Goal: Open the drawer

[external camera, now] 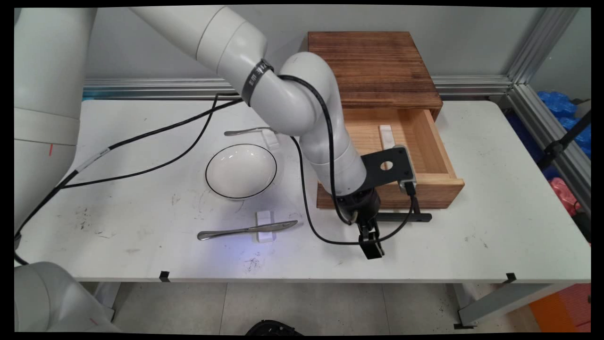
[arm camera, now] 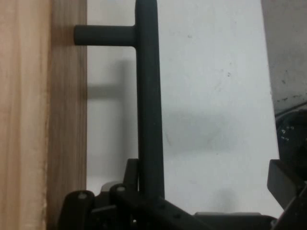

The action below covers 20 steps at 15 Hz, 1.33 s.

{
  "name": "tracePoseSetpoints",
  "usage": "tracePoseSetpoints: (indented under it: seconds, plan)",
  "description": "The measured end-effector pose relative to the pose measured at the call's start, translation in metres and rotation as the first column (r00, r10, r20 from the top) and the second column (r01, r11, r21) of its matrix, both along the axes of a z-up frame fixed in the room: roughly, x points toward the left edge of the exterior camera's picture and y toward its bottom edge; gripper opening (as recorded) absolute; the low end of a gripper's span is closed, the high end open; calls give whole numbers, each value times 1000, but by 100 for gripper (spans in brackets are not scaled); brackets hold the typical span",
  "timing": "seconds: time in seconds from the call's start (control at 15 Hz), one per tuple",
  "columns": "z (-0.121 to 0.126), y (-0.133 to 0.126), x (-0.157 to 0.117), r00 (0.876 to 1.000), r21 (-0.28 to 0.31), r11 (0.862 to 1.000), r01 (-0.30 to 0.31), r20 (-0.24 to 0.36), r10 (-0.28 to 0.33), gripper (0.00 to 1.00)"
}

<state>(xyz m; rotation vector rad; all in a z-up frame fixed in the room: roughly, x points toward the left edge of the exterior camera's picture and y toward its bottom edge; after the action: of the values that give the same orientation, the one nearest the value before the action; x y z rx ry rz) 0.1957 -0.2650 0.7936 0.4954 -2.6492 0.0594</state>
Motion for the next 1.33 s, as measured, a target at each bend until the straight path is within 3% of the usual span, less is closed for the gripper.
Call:
tracePoseSetpoints:
  seconds: [1.33]
  plan:
    - [-1,31,-21,1000,-24,1000,15,20,-15,100]
